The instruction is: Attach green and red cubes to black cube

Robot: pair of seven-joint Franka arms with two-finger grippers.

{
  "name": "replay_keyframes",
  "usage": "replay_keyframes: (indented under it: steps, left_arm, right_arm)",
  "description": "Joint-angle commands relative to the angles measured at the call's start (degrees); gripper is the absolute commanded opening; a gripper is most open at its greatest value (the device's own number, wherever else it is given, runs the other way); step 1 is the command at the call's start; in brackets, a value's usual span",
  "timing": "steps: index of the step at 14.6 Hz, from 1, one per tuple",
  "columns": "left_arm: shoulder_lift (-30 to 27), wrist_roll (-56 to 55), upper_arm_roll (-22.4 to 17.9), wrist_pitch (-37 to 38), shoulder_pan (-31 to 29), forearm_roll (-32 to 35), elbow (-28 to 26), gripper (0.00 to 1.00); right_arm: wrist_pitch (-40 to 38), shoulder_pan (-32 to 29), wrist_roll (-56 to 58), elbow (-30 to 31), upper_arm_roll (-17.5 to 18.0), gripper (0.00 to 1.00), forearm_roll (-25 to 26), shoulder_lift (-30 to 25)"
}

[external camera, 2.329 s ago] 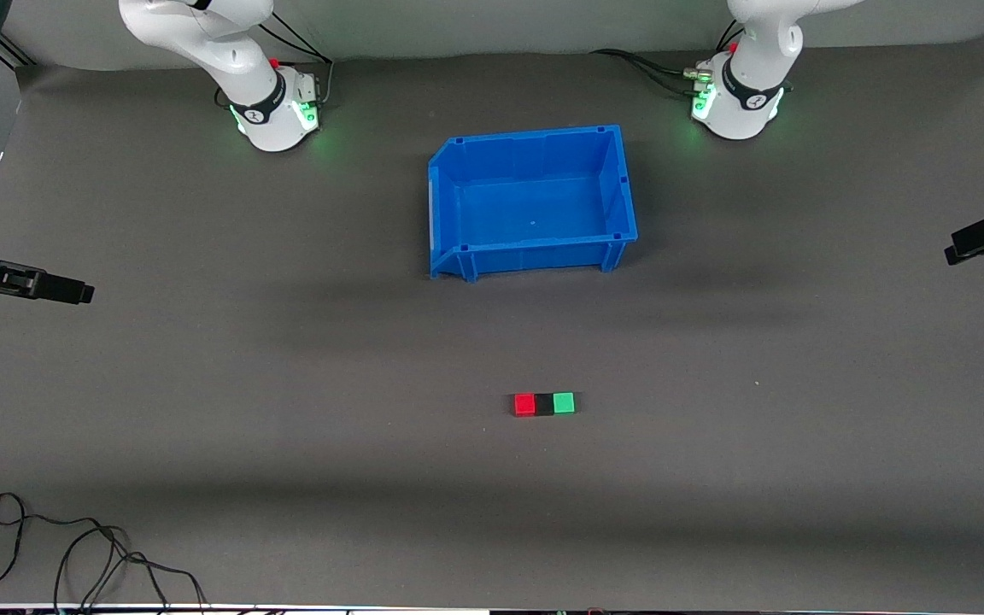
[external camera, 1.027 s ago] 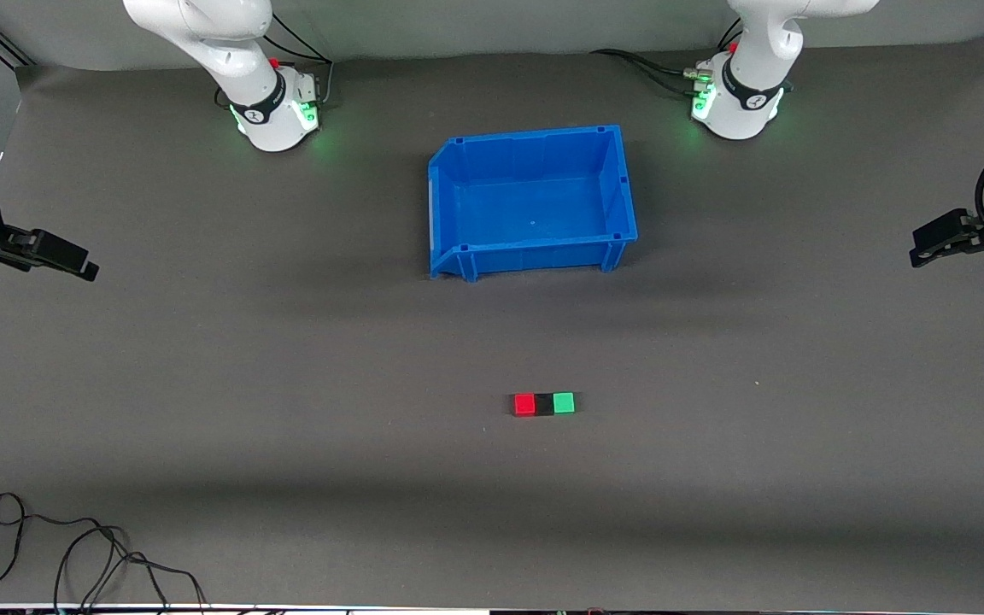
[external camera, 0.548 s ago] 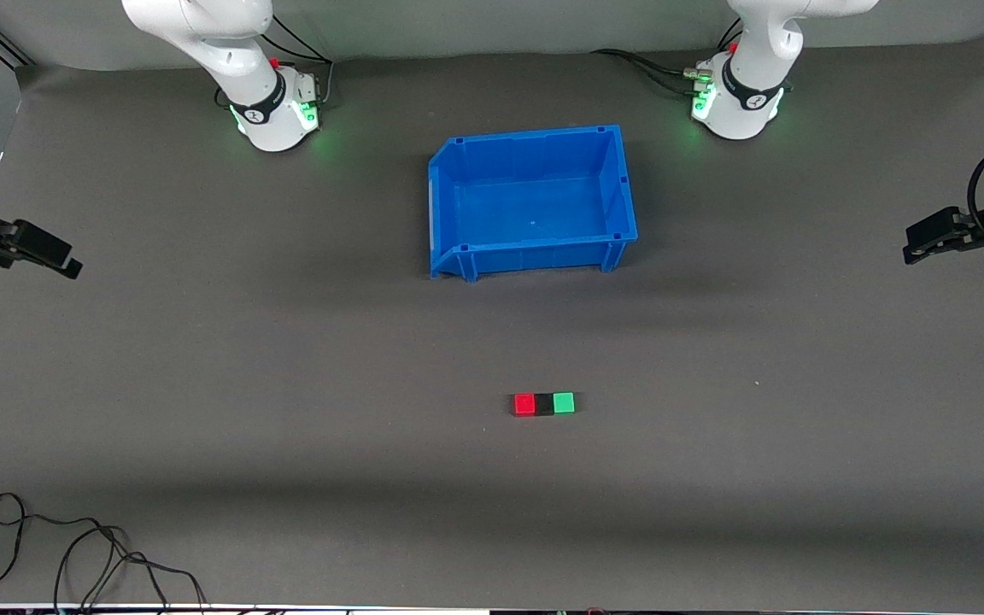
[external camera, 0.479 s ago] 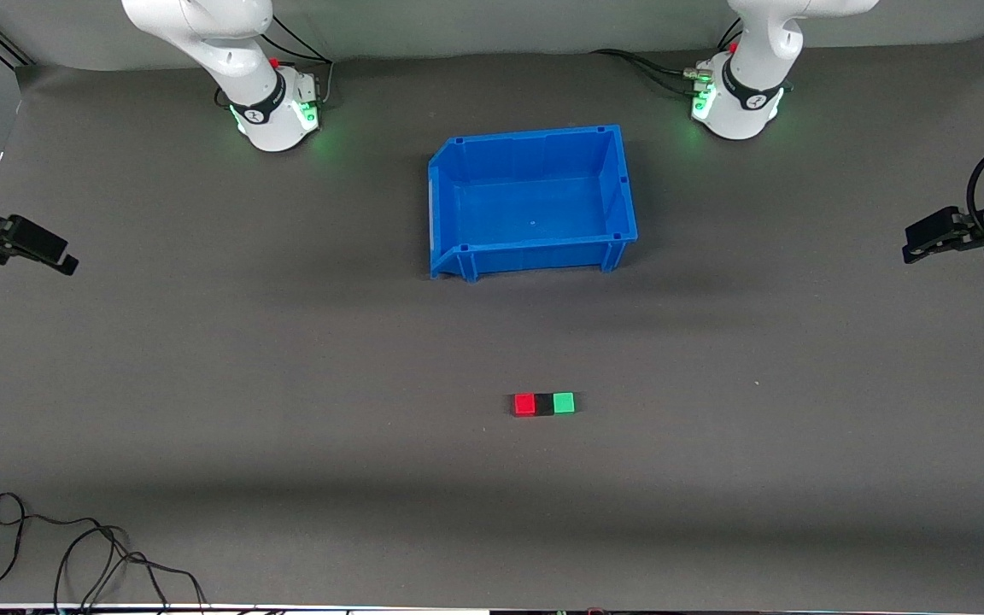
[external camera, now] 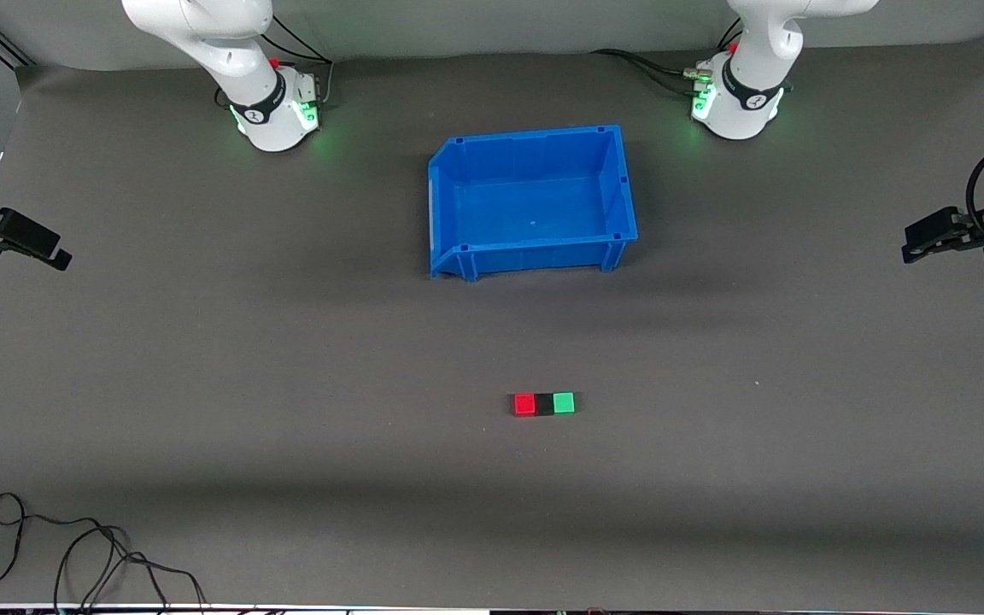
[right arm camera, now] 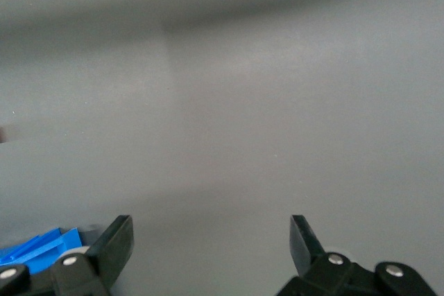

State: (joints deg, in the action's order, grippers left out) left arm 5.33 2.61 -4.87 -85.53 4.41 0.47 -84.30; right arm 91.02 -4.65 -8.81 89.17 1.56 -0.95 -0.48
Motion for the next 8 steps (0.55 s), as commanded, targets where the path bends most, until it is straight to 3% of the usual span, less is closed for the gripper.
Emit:
replay_keyframes:
  steps: [1,8]
  left_arm:
    - [-0.49,-0.24,0.65,0.02,-0.28,0.40,-0.25,0.98]
    - [-0.49,0.11,0.56,-0.42,-0.72,0.49,-0.07,0.98]
  right_arm:
    - [-0.76,0.78,1.16,-0.57,-0.59,1.00,1.04,0.04]
    - [-0.85,0.78,1.16,-0.66,-0.59,1.00,1.04,0.12]
